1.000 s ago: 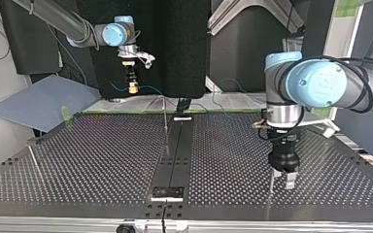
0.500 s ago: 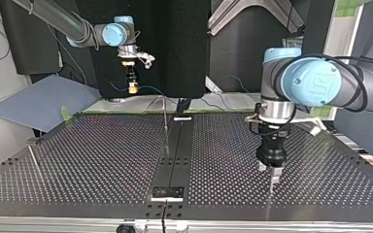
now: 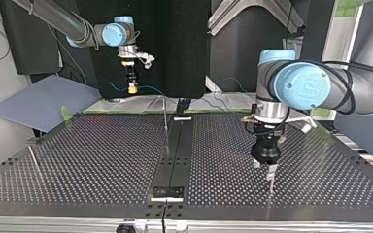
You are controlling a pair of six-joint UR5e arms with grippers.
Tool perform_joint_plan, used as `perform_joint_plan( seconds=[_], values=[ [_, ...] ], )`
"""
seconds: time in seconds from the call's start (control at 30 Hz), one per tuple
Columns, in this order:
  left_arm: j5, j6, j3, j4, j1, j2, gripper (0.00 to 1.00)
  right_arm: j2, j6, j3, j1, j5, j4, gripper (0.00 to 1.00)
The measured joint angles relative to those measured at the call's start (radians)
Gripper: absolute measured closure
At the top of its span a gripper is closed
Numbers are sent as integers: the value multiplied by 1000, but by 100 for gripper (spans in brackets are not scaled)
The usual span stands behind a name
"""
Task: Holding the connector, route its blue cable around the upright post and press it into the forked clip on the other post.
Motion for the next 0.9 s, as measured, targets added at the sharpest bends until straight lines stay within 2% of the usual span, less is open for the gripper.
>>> perform_joint_plan(
  seconds=[0.47,0.7,0.9],
  values=[
    [-4,-27,0,6,-4,-6,0,0,5,0,-1,0,0,100],
    [-21,-16,0,21,-32,-53,0,0,8,0,-1,0,0,100],
    [-31,-39,11,46,-45,-82,0,0,9,0,-1,-4,0,100]
  ],
)
